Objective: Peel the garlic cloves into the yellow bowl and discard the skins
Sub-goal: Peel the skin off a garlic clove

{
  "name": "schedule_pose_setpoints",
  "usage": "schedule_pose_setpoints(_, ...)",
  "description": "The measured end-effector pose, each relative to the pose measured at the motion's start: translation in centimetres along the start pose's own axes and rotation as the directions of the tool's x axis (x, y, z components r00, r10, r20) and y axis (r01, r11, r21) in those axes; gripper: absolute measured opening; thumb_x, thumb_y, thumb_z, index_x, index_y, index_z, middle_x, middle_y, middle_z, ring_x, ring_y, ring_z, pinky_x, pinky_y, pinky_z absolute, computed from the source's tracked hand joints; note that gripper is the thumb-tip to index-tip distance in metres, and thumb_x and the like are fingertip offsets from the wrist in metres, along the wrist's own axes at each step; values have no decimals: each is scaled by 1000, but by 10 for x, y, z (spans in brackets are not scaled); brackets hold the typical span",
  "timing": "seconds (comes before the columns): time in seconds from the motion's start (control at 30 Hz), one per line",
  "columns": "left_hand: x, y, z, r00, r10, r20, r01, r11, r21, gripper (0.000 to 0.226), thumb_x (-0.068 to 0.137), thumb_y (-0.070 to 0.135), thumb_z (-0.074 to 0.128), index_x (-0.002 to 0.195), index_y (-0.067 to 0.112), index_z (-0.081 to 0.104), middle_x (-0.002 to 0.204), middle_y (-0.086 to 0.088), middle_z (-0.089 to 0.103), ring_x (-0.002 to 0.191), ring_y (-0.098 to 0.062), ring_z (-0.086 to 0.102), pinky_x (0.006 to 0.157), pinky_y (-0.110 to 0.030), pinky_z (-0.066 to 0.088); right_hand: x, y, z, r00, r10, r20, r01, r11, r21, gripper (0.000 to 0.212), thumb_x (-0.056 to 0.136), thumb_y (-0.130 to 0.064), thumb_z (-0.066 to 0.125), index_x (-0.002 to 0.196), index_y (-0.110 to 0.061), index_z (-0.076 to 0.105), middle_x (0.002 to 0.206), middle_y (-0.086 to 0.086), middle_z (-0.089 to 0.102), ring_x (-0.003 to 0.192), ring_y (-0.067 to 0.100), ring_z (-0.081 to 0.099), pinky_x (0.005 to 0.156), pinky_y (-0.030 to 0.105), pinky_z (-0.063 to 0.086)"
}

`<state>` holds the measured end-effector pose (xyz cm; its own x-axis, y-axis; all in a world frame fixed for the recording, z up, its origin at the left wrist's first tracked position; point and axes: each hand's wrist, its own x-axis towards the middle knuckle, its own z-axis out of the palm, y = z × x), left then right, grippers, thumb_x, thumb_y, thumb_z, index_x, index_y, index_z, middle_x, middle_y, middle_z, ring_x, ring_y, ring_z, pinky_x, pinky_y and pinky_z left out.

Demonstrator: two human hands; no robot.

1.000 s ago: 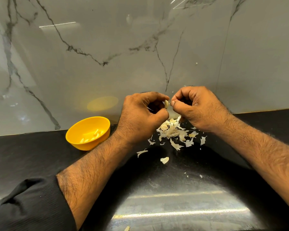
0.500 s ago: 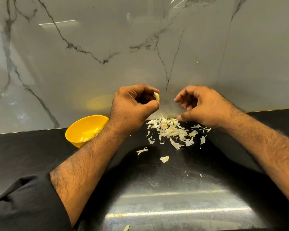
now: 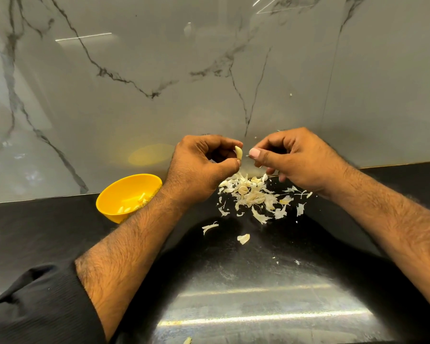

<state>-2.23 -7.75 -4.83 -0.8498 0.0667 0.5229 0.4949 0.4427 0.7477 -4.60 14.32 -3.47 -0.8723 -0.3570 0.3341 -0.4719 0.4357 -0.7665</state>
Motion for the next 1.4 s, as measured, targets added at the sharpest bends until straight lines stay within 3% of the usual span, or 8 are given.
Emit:
schedule_pose_setpoints(0.13,-3,2,5,996,51,67,-56,996,68,28,88,6,82,114,15,80,86,3,79,80,-12,77,75,-27,65,2,5,10,999,48,21,-49,996,70,32,85,-56,69,93,-27,81,85,1,76,64,2,64,58,21,53)
schedule_pose_setpoints(0.37,-4,6,6,993,64,100,-74,992,98,47,86,8,82,129,18,64,83,2,79,75,-10,76,76,-29,63,3,7,6,998,46,47,-54,979,197,11,90,-28,79,93,-18,82,77,-3,73,58,1,59,53,20,50)
schedule_pose_setpoints(0.6,-4,5,7,990,89,109,-97,993,70,23,86,5,84,104,16,76,84,2,78,79,-11,76,75,-26,63,3,8,6,992,124,28,-126,945,302,29,79,-28,87,95,-6,76,76,1,71,60,10,60,53,25,52)
schedule_pose_setpoints(0.73,-1,0,5,998,36,59,-36,999,5,23,83,5,88,100,15,76,87,0,79,81,-14,78,76,-29,63,1,4,-1,977,179,115,-212,864,457,35,99,-34,69,104,0,76,87,13,72,69,17,61,61,30,53)
schedule_pose_setpoints(0.87,0,-1,1,999,19,50,-18,1000,-20,22,83,7,89,100,12,76,88,-2,79,81,-18,78,76,-34,66,2,5,-4,972,227,62,-233,884,406,36,95,-37,73,96,-2,78,71,10,68,60,20,56,59,31,52)
schedule_pose_setpoints(1.03,2,-1,-4,999,4,34,-3,999,-36,18,85,10,89,97,10,75,84,-5,78,75,-23,78,73,-40,68,2,4,-3,978,187,90,-208,890,407,31,79,-16,87,103,-2,75,86,10,72,74,20,65,62,32,57)
schedule_pose_setpoints(1.2,2,-1,-5,999,-4,43,7,998,-62,17,86,9,88,96,9,74,83,-8,78,75,-27,78,73,-46,68,3,4,-4,973,224,64,-230,890,393,27,85,-18,84,66,-9,67,63,5,62,64,21,56,62,36,56)
schedule_pose_setpoints(1.4,3,-2,-6,999,0,36,1,999,-33,17,86,10,88,96,9,74,83,-5,77,74,-23,77,72,-43,68,2,1,-4,958,259,123,-287,882,375,23,79,-11,87,74,-3,66,61,6,62,51,14,56,48,27,55)
